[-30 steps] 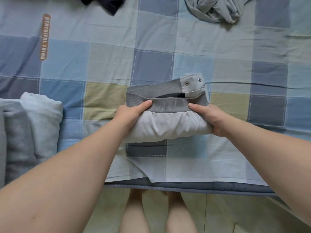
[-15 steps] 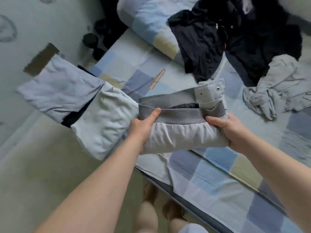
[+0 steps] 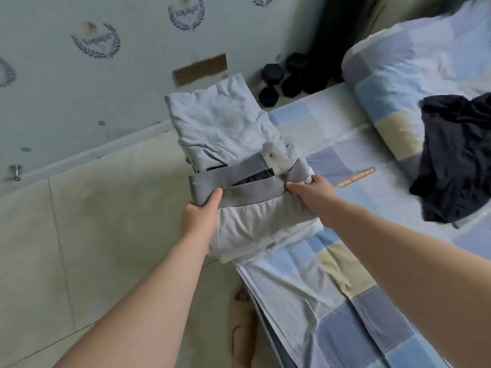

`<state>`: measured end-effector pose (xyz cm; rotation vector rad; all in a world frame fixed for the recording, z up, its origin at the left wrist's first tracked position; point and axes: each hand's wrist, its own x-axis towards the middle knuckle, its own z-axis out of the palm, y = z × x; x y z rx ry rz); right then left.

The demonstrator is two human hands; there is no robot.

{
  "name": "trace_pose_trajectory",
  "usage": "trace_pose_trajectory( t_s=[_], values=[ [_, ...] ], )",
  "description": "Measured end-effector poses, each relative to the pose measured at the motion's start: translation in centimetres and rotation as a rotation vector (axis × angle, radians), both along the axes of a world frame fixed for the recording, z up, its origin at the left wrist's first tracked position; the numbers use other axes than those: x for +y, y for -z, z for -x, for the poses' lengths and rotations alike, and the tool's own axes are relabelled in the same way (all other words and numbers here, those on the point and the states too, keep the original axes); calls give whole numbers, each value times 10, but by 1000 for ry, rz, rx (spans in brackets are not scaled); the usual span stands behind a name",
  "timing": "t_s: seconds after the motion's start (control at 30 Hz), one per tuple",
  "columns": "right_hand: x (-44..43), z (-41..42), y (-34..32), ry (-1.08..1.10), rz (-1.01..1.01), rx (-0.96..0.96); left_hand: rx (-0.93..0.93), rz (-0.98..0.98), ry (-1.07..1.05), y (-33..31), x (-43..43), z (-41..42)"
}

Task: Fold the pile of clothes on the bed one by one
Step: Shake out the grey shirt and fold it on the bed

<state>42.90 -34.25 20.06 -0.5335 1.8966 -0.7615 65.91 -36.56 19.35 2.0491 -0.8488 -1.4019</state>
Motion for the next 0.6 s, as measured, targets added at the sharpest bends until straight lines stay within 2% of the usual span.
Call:
trace_pose_trajectory(
  t_s=[0.07, 0.13, 0.2, 0.27, 0.33, 0.37, 0.43, 0.5, 0.53, 0.6],
  values=[
    [-10, -16, 22, -10, -29, 104, -22, -16, -37, 31, -2, -6],
    [-12, -26, 30, -75, 21, 396, -18, 34, -75, 49, -5, -8],
    [-3, -35, 22, -204, 225, 767, -44, 60, -63, 57, -4, -6],
    [9, -48, 14, -466, 429, 981, -80, 70, -39, 59, 1, -2],
    [13, -51, 24, -724, 397, 1037, -213, 146, -40, 52, 9, 1],
    [12, -49, 32, -797, 331, 1045, -377, 249, 9, 47, 12, 1],
    [5, -42, 43, -838, 246, 1058, -696, 593, 238, 40, 16, 1],
    [-8, -36, 47, -834, 259, 1085, -740, 863, 542, 38, 15, 8],
    [-12, -33, 47, -829, 283, 1101, -723, 869, 673, 42, 14, 13],
    [-16, -25, 55, -836, 315, 1100, -744, 704, 847, 55, 14, 21]
  ],
)
